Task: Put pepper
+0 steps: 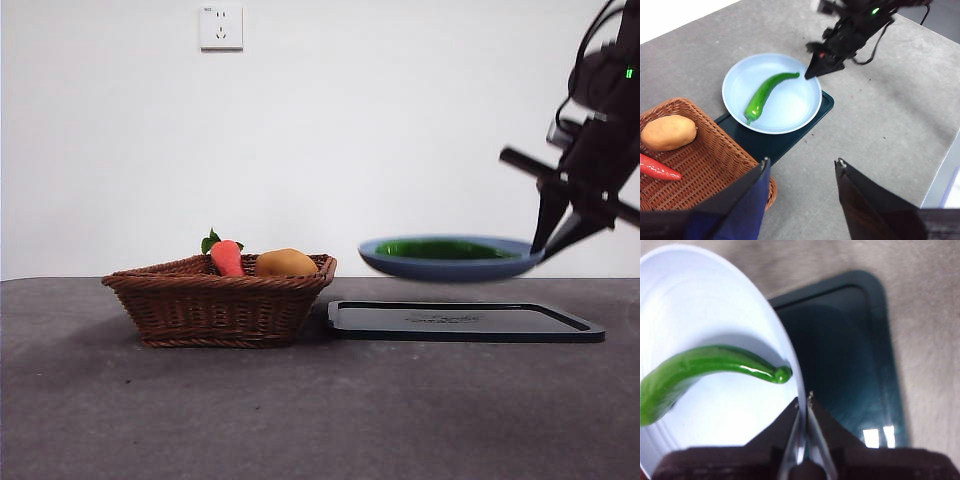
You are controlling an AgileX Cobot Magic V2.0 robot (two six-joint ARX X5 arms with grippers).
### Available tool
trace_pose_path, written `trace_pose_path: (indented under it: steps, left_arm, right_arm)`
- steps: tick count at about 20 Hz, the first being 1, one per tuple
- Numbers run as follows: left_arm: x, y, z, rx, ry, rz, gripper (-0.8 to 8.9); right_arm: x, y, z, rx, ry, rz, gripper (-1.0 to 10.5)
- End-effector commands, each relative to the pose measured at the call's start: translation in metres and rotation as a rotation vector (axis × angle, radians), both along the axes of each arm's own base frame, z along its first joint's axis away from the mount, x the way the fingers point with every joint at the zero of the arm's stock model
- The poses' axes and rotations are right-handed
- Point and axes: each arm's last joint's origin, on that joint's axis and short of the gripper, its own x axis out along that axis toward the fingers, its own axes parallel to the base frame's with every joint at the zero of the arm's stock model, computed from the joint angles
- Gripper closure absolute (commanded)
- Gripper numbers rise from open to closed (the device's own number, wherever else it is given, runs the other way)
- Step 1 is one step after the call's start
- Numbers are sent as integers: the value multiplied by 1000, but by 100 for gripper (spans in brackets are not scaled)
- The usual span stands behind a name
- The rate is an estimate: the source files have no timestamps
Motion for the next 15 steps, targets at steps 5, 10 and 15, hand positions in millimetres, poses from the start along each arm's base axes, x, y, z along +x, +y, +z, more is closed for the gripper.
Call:
trace_pose_path:
  steps: [5, 10, 15]
  left_arm:
    - [1, -2, 5, -12, -12, -1, 578]
    - [0, -2, 5, -12, -11, -1, 578]
    - [1, -2, 5, -12, -11, 0, 578]
  right_arm:
    - [19, -6, -34, -24, 35, -10, 941]
    - [20, -7, -42, -29, 48, -2, 941]
    - [16, -6, -44, -24, 92, 5, 834]
